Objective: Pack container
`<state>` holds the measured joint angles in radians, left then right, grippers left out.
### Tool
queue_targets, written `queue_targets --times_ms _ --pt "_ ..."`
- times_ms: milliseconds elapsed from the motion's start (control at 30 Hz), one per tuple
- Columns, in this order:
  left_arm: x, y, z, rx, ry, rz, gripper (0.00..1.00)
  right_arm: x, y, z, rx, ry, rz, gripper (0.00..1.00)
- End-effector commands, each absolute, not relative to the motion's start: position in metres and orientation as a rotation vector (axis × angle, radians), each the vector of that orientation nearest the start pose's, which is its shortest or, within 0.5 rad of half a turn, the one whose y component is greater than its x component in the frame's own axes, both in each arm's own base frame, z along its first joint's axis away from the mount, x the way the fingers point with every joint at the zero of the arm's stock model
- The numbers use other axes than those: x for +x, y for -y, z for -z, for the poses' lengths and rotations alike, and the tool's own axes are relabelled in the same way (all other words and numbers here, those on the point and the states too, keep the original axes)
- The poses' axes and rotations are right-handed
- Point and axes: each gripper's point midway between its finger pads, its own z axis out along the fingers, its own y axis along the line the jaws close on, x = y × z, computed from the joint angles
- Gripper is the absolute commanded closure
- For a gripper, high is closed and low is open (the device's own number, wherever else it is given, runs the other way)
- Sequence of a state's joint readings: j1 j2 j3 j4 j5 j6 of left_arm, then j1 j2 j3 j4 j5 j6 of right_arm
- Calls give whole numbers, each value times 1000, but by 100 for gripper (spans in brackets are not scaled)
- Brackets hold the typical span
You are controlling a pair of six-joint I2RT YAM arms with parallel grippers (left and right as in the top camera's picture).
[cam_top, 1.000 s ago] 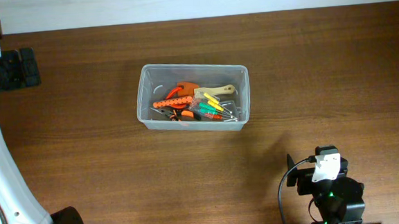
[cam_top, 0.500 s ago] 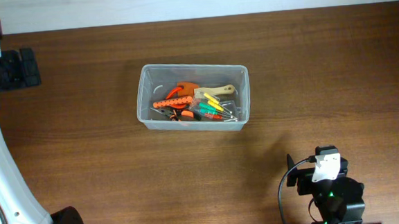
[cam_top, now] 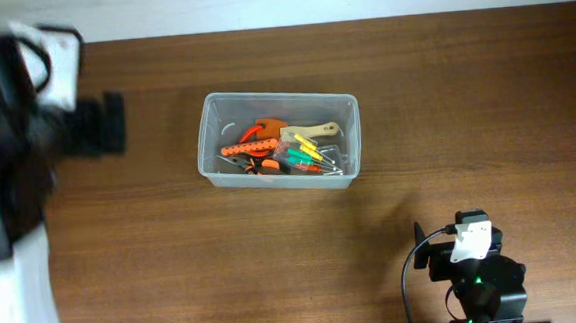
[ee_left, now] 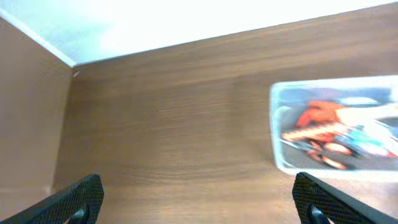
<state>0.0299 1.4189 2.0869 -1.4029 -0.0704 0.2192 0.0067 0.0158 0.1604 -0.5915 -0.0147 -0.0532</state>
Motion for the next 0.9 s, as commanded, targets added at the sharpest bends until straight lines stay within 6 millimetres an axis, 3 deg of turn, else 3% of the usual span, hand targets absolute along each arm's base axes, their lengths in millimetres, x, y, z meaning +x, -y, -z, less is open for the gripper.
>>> queue_targets --times_ms 0,67,267,367,533,733,867 --pt "278 -17 -401 187 -2303 -203 1 212 0 -106 -46 -2008 32 2" --pt "262 -17 -391 182 -2279 -207 1 212 0 -106 -46 -2008 32 2" --pt "254 -12 -394 91 -1941 -152 1 212 0 -106 -46 -2008 32 1" --pt "246 -1 -377 122 -1805 -97 1 212 0 -106 -46 -2008 32 1" --pt "232 3 -317 66 -1707 -26 1 212 0 -106 -46 -2008 32 1" --pt "229 3 -219 -141 -1726 152 1 212 0 -106 -46 -2008 32 2" --pt "229 3 -172 -266 -1750 250 1 212 0 -106 -46 -2008 32 2"
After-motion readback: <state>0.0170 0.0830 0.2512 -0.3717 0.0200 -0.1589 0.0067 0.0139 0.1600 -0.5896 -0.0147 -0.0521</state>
